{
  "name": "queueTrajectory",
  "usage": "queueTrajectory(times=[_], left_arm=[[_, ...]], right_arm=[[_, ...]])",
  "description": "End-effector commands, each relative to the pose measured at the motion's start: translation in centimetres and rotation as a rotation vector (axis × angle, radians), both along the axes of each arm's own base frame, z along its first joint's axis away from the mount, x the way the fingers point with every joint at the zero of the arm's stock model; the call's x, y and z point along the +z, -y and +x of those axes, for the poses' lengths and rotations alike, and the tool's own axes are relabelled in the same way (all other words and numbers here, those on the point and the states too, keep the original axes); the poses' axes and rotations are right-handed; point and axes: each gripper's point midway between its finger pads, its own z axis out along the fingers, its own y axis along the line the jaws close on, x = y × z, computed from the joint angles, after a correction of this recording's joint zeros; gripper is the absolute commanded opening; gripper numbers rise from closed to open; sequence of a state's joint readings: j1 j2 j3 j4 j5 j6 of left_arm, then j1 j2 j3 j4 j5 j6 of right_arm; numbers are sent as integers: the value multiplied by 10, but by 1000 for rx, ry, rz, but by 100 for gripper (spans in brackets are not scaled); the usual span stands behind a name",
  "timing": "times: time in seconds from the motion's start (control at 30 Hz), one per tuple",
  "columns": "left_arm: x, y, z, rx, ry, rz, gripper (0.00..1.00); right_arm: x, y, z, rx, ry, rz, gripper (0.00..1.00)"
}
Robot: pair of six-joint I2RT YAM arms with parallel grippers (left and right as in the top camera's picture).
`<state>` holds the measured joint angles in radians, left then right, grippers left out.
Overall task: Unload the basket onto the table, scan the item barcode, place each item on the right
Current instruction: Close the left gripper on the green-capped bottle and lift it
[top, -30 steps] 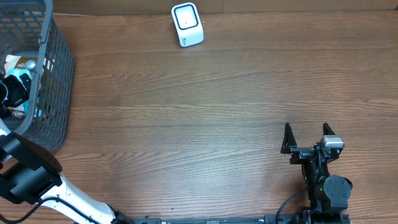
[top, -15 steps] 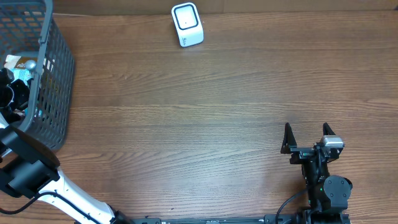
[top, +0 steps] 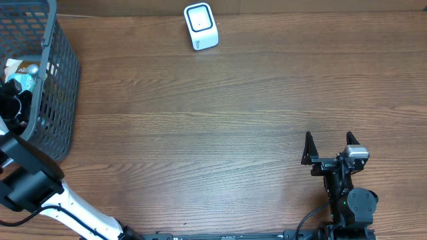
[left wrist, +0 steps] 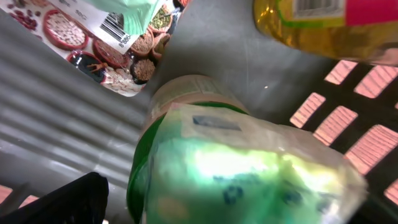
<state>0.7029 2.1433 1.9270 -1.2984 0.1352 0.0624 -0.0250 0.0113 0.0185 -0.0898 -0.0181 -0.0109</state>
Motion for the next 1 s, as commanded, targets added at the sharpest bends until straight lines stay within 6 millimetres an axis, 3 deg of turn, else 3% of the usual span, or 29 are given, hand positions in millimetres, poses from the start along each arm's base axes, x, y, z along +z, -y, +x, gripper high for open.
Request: queueTrajectory(times=[0.0, 0.97], left_arm=[[-12, 4, -2, -19, -8, -26, 99], [-16, 3, -2, -18, -10, -20, 96]], right_arm=[[-2, 2, 0, -13, 3, 3, 100], [-2, 3, 0, -13, 3, 3, 100]])
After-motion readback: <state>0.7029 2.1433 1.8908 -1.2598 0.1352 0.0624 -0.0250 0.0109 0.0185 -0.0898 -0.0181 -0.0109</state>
